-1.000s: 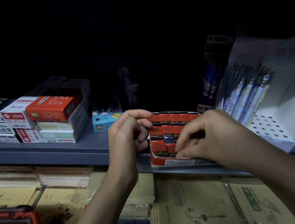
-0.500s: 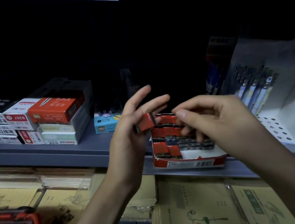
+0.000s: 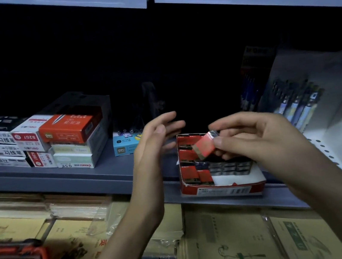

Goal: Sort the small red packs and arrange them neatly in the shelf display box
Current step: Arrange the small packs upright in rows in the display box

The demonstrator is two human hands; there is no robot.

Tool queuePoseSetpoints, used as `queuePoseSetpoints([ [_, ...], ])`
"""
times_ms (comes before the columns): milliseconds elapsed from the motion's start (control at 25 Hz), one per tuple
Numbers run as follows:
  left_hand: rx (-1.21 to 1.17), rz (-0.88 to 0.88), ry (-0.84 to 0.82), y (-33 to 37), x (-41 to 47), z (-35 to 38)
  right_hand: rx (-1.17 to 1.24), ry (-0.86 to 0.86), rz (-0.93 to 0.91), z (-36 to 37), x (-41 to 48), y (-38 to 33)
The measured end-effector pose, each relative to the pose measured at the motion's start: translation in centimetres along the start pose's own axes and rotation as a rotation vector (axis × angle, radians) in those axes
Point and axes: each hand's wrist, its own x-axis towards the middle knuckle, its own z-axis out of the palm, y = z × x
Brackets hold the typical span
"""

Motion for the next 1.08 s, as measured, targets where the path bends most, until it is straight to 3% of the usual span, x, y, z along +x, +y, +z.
queuePoseSetpoints([
  [120, 0.055, 0.000, 0.065, -0.3, 0.0, -0.6, -0.094, -0.027, 0.073, -1.0, 0.0, 0.5],
  [240, 0.078, -0.008, 0.086, -0.6, -0.3, -0.5, -0.043, -0.036, 0.106, -0.2, 0.2, 1.1],
  [600, 0.166, 0.005, 0.053, -1.3, -0.7, 0.0, -0.264, 0.007, 0.034, 1.7, 0.0, 3.1],
  [720, 0.302, 0.064, 0.029, -1.5, -1.2, -0.6, -0.324, 0.070, -0.015, 1.9, -0.5, 3.1],
  [920, 0.734, 0.335, -0.015, -1.2, -2.1, -1.9, -0.264, -0.115, 0.045, 1.0, -1.0, 2.1],
  [1080, 0.976, 0.434, -0.150, -1.0, -3.1, -2.3, -0.305, -0.002, -0.015, 1.8, -0.9, 2.6],
])
